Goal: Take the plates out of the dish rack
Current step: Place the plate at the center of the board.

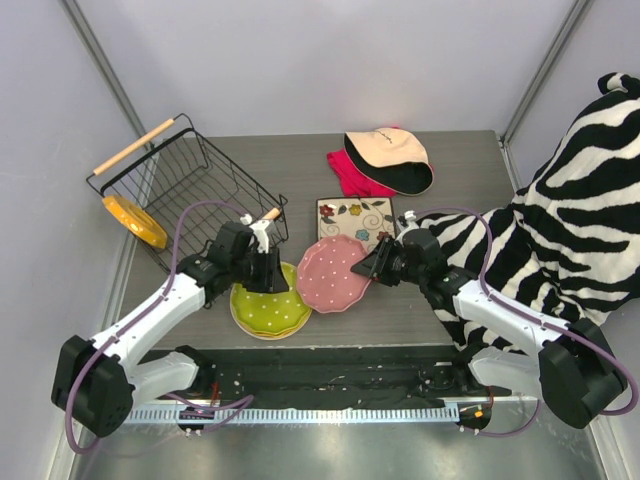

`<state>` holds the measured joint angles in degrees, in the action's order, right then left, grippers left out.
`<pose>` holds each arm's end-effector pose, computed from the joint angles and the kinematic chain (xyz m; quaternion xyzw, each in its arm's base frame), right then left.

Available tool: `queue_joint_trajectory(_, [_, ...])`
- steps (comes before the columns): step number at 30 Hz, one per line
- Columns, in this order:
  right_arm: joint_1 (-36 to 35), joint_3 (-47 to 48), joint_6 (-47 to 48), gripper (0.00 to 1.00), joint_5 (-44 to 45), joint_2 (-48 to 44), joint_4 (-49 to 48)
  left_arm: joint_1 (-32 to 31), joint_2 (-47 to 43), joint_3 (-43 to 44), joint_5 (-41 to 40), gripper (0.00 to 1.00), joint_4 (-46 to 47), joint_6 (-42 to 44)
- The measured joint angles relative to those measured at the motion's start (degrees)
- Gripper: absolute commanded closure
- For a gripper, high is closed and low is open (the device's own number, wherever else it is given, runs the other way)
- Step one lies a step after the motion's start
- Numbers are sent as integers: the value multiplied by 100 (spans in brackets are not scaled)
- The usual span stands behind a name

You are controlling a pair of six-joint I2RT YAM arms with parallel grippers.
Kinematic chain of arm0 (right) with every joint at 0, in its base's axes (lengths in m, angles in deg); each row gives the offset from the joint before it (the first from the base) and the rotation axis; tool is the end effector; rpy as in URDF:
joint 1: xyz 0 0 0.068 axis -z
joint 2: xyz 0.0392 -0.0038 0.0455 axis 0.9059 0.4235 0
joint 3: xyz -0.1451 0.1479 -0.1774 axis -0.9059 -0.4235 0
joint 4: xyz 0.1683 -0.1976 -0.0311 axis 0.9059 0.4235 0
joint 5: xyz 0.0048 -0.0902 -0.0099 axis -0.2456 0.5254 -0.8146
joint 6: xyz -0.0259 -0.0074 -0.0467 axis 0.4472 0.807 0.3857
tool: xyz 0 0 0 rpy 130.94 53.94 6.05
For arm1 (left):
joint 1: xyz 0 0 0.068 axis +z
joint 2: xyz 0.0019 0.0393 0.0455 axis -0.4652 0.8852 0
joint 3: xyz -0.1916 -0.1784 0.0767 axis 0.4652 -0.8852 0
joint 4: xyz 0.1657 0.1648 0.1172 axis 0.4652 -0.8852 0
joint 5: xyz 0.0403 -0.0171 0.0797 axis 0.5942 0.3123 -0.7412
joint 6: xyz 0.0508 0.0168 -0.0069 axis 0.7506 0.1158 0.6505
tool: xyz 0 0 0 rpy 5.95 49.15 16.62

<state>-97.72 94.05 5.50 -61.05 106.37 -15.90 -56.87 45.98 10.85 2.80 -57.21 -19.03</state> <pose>0.1934 0.1338 0.2098 0.0868 0.8660 0.3953 0.2936 0.1861 -0.1157 0.2327 0.0720 0.9284 -0.2807 0.2327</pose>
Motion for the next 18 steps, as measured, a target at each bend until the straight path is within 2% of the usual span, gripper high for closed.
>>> queue_joint_trajectory(9, [0,-2,-11,99,-39,-2,-39,-85,-546,98,153,35,-17,170])
queue_joint_trajectory(11, [0,-2,-24,99,-50,-13,-35,-85,-715,326,105,30,-42,254])
queue_joint_trajectory(18, [-101,-2,-177,99,-107,-52,-129,70,-734,1609,-310,24,-48,579])
